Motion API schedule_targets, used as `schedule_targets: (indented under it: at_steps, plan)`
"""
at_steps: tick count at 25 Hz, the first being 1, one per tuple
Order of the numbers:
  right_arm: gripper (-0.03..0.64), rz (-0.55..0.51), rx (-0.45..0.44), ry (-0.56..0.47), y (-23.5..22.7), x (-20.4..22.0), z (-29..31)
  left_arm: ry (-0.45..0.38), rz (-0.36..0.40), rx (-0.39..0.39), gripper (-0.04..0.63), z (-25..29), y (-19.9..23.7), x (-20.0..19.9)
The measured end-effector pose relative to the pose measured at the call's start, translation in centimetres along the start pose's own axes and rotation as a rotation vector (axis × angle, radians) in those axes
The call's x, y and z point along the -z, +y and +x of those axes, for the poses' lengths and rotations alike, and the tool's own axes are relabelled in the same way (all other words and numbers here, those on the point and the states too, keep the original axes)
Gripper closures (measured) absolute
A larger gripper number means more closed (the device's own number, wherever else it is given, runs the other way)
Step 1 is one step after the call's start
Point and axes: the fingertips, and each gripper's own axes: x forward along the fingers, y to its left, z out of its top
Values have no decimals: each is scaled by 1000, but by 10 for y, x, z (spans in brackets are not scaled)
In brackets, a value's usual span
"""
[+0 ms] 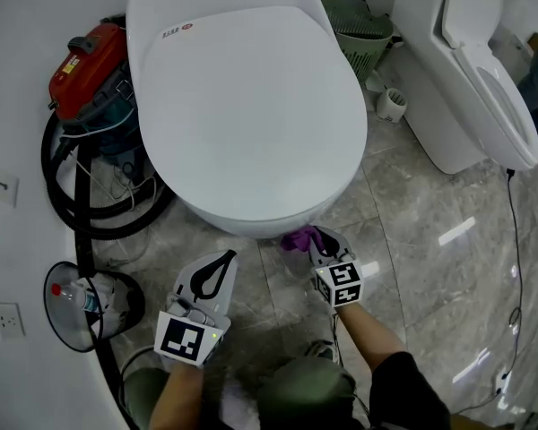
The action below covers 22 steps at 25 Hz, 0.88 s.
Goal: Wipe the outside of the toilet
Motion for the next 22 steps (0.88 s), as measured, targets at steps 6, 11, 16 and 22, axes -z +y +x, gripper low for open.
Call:
schedule_targets:
  at_steps: [6,11,16,22]
  plan:
    - [573,7,128,28,-63,-3,11,10,5,4,586,-1,-2,2]
    - [574,45,220,43,-98,-5,23,17,11,7,586,-2,-2,3]
    - [574,74,247,49,-104,-4,27,15,10,6,586,-3,-2,2]
    - [574,76,245,46,-97,-3,21,5,14,2,586,-7,1,-2]
